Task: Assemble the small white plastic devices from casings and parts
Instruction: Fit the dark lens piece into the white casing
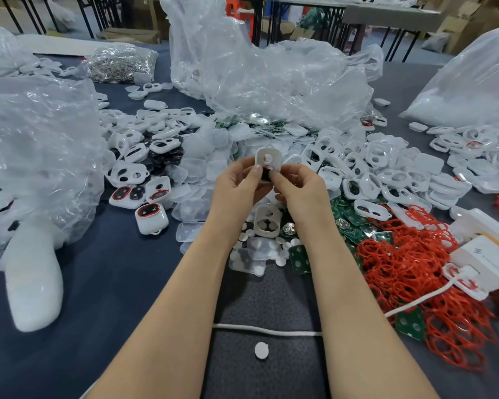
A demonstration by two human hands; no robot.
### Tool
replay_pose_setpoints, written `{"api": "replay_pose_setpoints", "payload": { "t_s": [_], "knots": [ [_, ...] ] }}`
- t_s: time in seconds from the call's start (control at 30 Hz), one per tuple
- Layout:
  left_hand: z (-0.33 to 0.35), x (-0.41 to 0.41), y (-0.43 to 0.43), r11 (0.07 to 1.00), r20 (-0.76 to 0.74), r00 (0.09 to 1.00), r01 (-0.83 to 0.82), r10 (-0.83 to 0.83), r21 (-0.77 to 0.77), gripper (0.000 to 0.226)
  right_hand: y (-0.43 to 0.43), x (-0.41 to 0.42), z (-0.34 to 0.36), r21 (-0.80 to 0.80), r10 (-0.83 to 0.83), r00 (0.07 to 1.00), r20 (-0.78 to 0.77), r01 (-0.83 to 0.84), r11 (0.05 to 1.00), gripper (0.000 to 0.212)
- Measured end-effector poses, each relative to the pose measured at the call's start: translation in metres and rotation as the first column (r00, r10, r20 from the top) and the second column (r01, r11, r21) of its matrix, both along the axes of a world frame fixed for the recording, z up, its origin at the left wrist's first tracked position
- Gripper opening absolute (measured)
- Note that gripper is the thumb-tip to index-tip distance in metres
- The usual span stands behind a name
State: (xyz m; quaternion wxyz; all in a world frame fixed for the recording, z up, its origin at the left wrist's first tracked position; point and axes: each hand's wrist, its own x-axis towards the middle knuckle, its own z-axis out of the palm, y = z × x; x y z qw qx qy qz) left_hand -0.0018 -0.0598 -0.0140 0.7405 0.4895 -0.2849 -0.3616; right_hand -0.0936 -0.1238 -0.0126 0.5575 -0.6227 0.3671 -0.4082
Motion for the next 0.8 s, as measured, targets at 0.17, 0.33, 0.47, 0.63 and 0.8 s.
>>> {"api": "replay_pose_setpoints", "payload": {
  "t_s": [0.17,0.33,0.47,0.63,0.8],
  "knots": [
    [-0.0007,-0.0015,0.0014,0.999,0.166,0.986,0.021,-0.027,0.039,0.019,0.0026,0.0016,0.0010,-0.066,-0.071,0.995,-0.063,0.067,0.996,0.009],
    [-0.0036,-0.0010,-0.0019,0.994,0.237,0.971,-0.063,0.040,0.088,0.017,0.0075,0.0029,0.0024,-0.155,-0.078,0.989,-0.123,0.059,0.986,0.013],
    [-0.0035,0.0032,-0.0006,0.997,0.015,1.000,-0.006,0.005,0.070,0.011,0.0068,0.0017,0.0046,-0.125,-0.041,0.992,-0.119,0.026,0.992,0.005],
    [0.0020,0.0058,0.0033,0.994,-0.279,0.954,0.098,-0.107,-0.044,0.010,0.0032,-0.0028,0.0066,-0.013,0.048,0.997,-0.066,-0.049,0.999,0.010],
    [0.0032,0.0056,0.0037,0.995,-0.237,0.966,0.095,-0.100,-0.030,0.007,0.0022,-0.0034,0.0072,0.148,0.127,0.986,0.111,-0.143,0.979,0.008]
  ]
}}
